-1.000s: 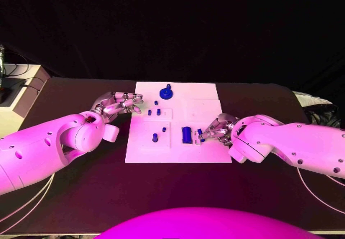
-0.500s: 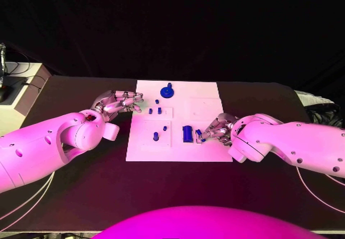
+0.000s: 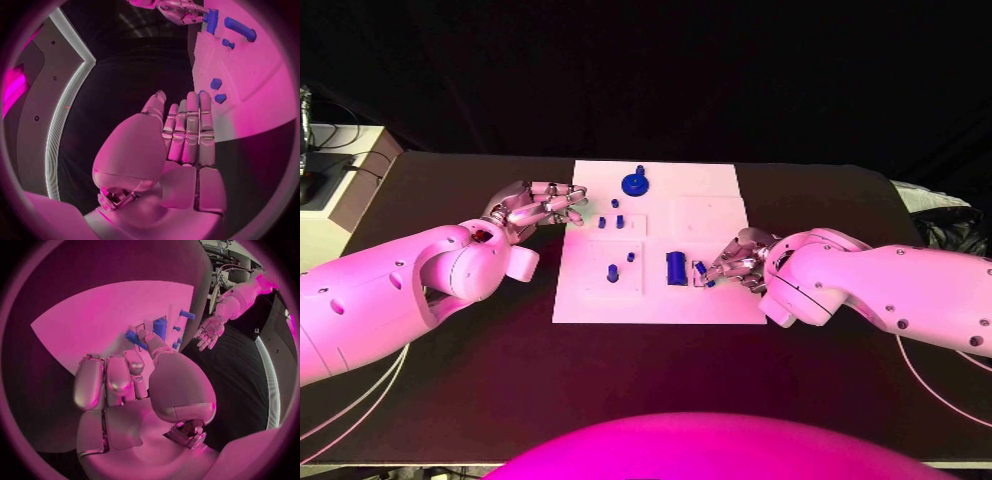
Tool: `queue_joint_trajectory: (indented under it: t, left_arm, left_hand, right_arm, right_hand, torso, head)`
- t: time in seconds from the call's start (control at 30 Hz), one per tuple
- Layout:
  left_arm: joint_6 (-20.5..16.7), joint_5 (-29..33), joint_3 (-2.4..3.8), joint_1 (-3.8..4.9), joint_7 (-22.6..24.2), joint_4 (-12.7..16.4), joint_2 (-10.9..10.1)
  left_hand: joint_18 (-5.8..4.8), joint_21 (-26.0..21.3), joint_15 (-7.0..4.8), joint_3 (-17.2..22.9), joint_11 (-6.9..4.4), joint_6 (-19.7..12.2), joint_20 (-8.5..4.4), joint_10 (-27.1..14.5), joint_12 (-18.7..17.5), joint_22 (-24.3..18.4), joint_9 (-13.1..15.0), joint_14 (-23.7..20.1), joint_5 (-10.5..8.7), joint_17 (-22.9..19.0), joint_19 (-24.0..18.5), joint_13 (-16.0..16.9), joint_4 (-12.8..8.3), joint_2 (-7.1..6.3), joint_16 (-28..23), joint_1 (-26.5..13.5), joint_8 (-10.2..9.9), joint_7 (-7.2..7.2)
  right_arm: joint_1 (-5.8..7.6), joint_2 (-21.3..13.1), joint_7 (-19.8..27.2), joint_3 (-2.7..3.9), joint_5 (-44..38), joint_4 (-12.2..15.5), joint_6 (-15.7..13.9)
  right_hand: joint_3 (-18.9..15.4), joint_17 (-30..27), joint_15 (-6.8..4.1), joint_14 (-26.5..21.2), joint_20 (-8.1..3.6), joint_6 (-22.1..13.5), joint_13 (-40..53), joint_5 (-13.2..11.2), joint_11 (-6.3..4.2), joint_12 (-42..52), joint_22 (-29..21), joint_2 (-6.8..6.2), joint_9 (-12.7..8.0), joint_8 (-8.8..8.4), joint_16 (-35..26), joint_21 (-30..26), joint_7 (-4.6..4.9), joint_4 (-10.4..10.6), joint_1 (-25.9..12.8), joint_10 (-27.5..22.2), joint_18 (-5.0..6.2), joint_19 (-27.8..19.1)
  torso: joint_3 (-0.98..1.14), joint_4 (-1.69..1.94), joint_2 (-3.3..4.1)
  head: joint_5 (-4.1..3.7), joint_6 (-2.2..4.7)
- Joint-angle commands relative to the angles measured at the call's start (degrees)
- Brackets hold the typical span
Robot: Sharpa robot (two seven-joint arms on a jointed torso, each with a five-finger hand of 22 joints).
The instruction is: Assemble the parts on the task board
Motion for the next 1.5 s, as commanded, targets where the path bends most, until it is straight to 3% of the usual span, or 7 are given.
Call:
queue_joint_trajectory:
  t: [0.03, 0.2, 0.37, 0.67, 1.27, 1.5]
  left_arm:
    - [1.0, 0.2, 0.05, 0.01, 0.2, 0.2, 0.0]
    - [1.1, 0.2, 0.05, 0.01, 0.1, 0.1, 0.1]
    - [1.1, 0.2, 0.05, 0.01, 0.0, 0.1, 0.1]
    - [1.2, 0.1, 0.05, 0.01, -0.1, 0.0, 0.1]
    - [1.3, 0.1, 0.05, 0.01, -0.1, -0.1, 0.1]
    - [1.4, 0.1, 0.05, 0.00, -0.1, 0.0, 0.2]
  left_hand:
    - [-0.83, -0.3, 0.18, -0.2, -0.01, -0.2, -0.09, -0.5, 0.2, 0.0, 0.1, -0.3, -0.23, -0.1, 0.3, 0.1, 0.1, 0.14, 0.2, -0.2, -0.1, -0.03]
    - [-0.83, -0.3, 0.18, -0.2, -0.01, -0.2, -0.09, -0.5, 0.2, 0.0, 0.1, -0.3, -0.23, -0.1, 0.3, 0.1, 0.1, 0.14, 0.2, -0.2, -0.1, -0.03]
    - [-0.83, -0.3, 0.18, -0.2, -0.01, -0.2, -0.09, -0.5, 0.2, 0.0, 0.1, -0.3, -0.23, -0.1, 0.3, 0.1, 0.1, 0.14, 0.2, -0.2, -0.1, -0.03]
    - [-0.83, -0.3, 0.18, -0.2, -0.01, -0.2, -0.09, -0.5, 0.2, 0.0, 0.1, -0.3, -0.23, -0.1, 0.3, 0.1, 0.1, 0.14, 0.2, -0.2, -0.1, -0.03]
    - [-0.81, -0.5, 0.20, -0.2, 0.00, -0.2, -0.06, -0.6, 0.2, 0.0, 0.1, -0.3, -0.21, -0.1, 0.4, 0.1, 0.1, 0.22, 0.2, -0.2, -0.1, -0.04]
    - [-0.77, -0.5, 0.17, -0.3, 0.00, -0.2, -0.08, -0.6, 0.3, 0.0, 0.1, -0.2, -0.20, -0.1, 0.5, 0.1, 0.0, 0.26, 0.3, -0.2, -0.1, -0.05]
  right_arm:
    - [-0.10, 0.0, -0.5, -0.04, -1.4, 0.2, 1.0]
    - [-0.10, 0.1, -0.2, -0.04, -1.9, 0.3, 0.4]
    - [-0.09, 0.2, 0.5, -0.03, -2.2, 0.4, -0.4]
    - [-0.08, 0.3, 1.2, -0.02, -2.2, 0.6, 0.3]
    - [-0.06, 0.1, -0.1, -0.01, -3.2, 0.4, 2.3]
    - [-0.06, 0.1, -0.8, -0.01, -3.9, 0.3, 2.7]
  right_hand:
    - [-1.2, 0.0, -0.41, 0.1, -0.10, 0.7, 0.9, 0.0, -0.76, 0.0, 9.7, -0.79, -0.5, 0.07, -0.1, -0.2, -0.16, 0.5, -1.4, 0.4, 0.67, 2.3]
    - [-6.9, 0.0, -0.39, 0.2, -0.07, 1.0, 0.9, -0.8, -0.71, 0.1, 9.7, -0.51, -1.7, 0.09, 0.0, -0.2, -0.11, 4.2, -1.5, 0.6, 0.65, 2.3]
    - [-9.2, 0.1, -0.40, 0.2, -0.09, 1.3, 0.9, -2.1, -0.72, 0.2, 9.7, -0.22, -2.5, 0.11, 0.1, -0.2, -0.19, 6.2, -0.2, 0.7, 0.63, 2.3]
    - [-10.3, 0.2, -0.41, 0.2, -0.11, 1.6, 1.0, -4.1, -0.72, 0.3, 9.7, -0.22, -2.8, 0.12, 0.1, -0.1, -0.24, 7.2, 0.4, 0.8, 0.61, 2.3]
    - [-11.3, 0.1, -0.40, 0.1, -0.12, 1.8, 0.8, -3.8, -0.72, 0.1, 9.7, -0.62, -2.9, 0.16, 0.1, -0.2, -0.28, 9.0, -1.1, 0.8, 0.62, 2.3]
    - [-11.5, 0.2, -0.36, 0.1, -0.08, 1.8, 0.8, -4.1, -0.68, 0.0, 9.7, -1.32, -2.8, 0.17, 0.1, -0.3, -0.26, 10.5, -2.0, 0.8, 0.63, 2.3]
  torso:
    - [-0.04, 0.00, -0.01]
    - [-0.02, 0.01, 0.01]
    - [-0.03, 0.08, 0.03]
    - [-0.09, 0.02, 0.01]
    - [-0.03, 0.04, -0.04]
    - [-0.01, -0.06, -0.01]
  head:
    - [-0.04, -0.02]
    - [-0.10, 0.08]
    - [0.02, 0.08]
    - [0.29, -0.11]
    - [0.16, -0.11]
    - [0.16, -0.11]
